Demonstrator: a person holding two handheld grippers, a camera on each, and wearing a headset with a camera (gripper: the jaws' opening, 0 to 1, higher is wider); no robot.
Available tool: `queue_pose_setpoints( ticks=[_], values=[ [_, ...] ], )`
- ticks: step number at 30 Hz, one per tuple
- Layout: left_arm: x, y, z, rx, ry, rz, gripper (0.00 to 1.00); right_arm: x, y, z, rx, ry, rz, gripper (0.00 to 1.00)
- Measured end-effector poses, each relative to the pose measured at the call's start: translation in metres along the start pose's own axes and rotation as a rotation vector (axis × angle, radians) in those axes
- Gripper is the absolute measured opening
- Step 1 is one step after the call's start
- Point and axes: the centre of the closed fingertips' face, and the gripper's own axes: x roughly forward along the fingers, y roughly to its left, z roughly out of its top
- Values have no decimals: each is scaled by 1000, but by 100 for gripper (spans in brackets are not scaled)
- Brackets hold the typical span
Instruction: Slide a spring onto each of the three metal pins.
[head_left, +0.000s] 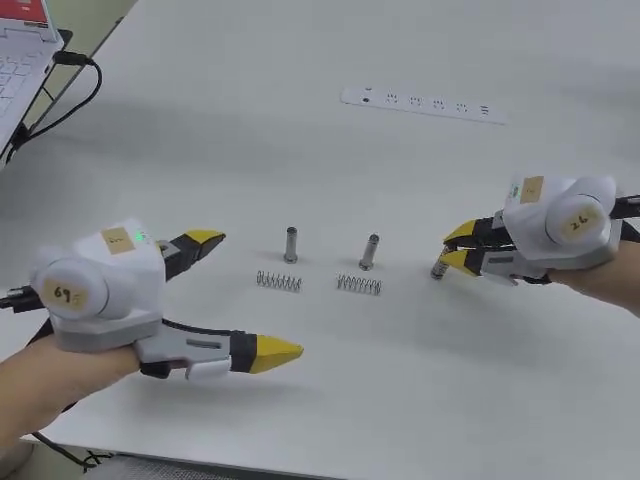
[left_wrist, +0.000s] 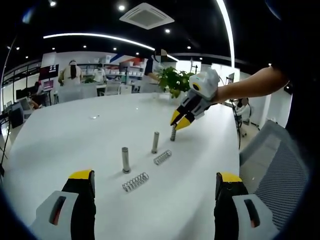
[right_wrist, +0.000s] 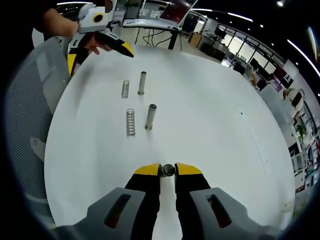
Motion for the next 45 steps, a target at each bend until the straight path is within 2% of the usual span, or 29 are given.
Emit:
queue_pose_setpoints(
  ticks=[7,24,35,45],
  values=[
    [0,0,1,0,-4,1,98,0,-1,-1,9,2,-4,9],
    [-2,0,5,6,-10,0,98,-8,-4,10,39,-31,-24,12],
    [-2,-1,10,16,-14,-4,98,-25,-9,22,67,-89,-64,12],
    [-1,-1,11,19,-13,-7,98,-39,-3,35,57,-133,-66,11]
  ],
)
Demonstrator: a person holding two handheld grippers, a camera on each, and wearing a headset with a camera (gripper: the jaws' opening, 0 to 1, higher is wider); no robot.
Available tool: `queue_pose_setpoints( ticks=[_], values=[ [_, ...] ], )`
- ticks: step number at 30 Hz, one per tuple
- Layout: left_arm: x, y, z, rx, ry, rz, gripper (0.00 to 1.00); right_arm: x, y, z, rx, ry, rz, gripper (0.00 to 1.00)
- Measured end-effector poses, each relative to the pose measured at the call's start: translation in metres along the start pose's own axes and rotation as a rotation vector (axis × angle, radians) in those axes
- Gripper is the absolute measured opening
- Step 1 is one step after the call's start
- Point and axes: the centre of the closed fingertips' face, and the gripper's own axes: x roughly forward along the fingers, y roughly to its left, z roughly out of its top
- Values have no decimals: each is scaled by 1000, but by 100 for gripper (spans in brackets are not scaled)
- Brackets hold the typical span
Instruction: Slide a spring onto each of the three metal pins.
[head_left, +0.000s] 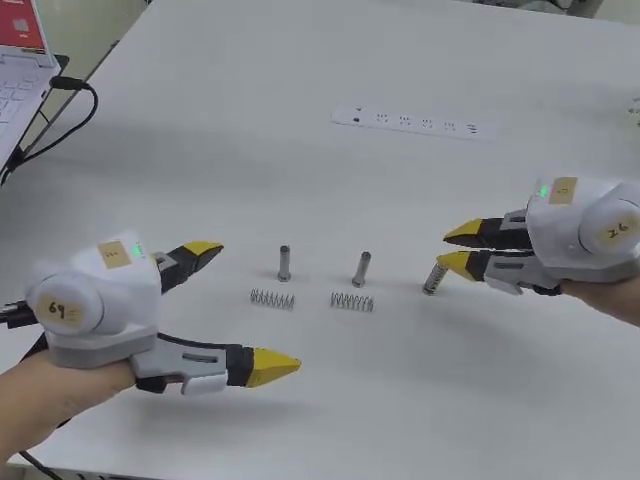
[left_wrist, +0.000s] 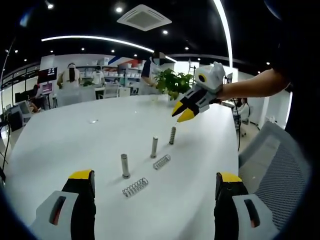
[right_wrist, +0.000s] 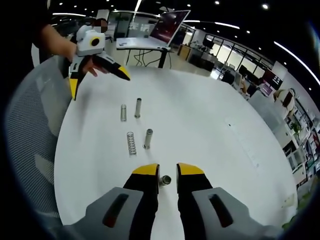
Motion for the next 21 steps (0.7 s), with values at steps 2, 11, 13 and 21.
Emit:
queue_pose_setpoints(
  ticks=[2,11,13,21],
  values=[
    [0,1,0,-2,-2,0,98,-1,2,4,-9,-11,2,12],
    [-2,2,-2,-2,3,3,98,2,17,25,-39,-47,37,11],
    [-2,2,-2,-2,3,4,98,4,20,28,-43,-52,49,11],
    [-3,3,0,-1,-1,6,98,14,35,34,-60,-53,89,13]
  ],
)
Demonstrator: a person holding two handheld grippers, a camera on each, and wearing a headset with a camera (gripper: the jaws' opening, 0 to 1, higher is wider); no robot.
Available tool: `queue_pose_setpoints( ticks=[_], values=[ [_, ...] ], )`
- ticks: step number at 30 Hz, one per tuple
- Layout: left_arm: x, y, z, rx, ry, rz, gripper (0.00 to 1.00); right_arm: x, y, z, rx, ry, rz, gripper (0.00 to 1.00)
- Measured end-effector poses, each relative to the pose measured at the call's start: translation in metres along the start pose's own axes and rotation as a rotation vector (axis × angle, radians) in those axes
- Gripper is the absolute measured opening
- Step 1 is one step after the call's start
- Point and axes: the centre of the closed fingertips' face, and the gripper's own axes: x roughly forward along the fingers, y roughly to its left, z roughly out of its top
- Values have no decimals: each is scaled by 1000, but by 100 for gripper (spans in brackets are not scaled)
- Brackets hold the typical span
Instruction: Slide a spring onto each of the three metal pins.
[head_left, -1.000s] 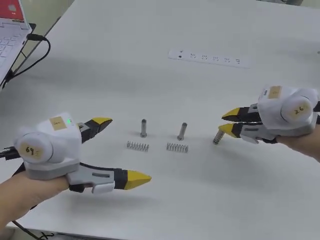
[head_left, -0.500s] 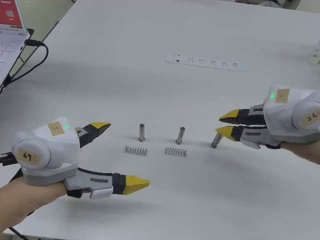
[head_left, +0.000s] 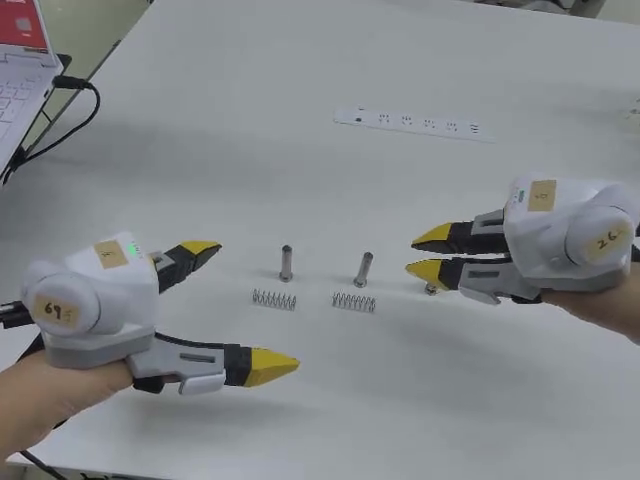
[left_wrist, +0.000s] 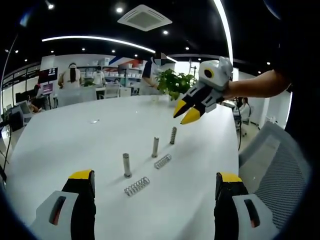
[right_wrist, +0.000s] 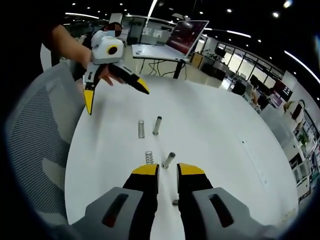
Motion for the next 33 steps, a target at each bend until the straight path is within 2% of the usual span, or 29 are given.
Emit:
queue_pose_setpoints(
  ticks=[16,24,33],
  values=[
    [-2,0,-2,-1,4,3,98,21,23,11,-6,-15,54,13],
    [-2,1,-3,-1,6,4,98,36,33,2,-22,29,98,13],
    [-5,2,-6,-6,10,9,98,53,34,-12,-17,85,121,12]
  ],
)
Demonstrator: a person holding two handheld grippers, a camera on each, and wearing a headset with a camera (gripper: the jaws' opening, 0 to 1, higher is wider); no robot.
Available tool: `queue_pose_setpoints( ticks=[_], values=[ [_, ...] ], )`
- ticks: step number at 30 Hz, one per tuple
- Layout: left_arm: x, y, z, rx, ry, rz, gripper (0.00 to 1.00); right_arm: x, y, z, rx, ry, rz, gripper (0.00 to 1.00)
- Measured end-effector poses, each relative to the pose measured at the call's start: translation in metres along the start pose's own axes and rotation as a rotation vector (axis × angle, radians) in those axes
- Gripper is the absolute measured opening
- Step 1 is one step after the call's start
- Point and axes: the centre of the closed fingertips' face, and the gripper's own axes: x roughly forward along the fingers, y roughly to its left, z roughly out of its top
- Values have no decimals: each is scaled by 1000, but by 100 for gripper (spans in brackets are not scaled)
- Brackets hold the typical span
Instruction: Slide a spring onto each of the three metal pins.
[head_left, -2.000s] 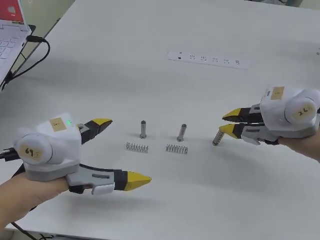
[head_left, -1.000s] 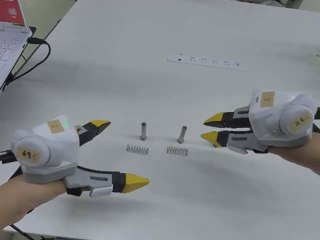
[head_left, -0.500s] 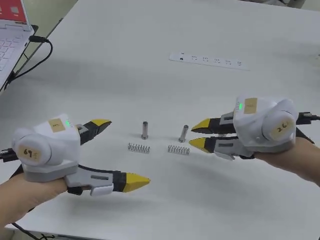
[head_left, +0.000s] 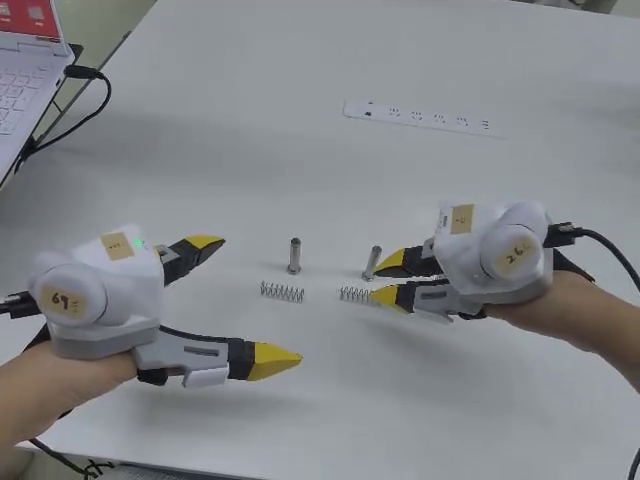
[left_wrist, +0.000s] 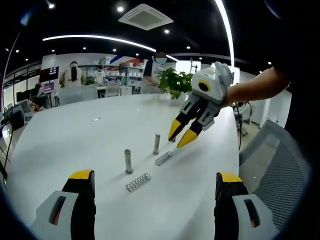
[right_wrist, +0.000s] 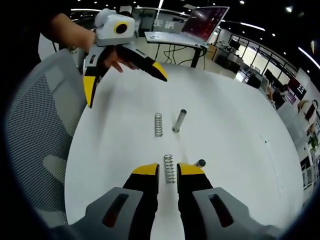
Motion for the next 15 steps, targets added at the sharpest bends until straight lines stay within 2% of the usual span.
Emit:
queue_pose_setpoints(
  ticks=[15],
  values=[
    [-2,0,-3,-6,4,6,98,18,-2,-22,49,66,23,11]
  ],
)
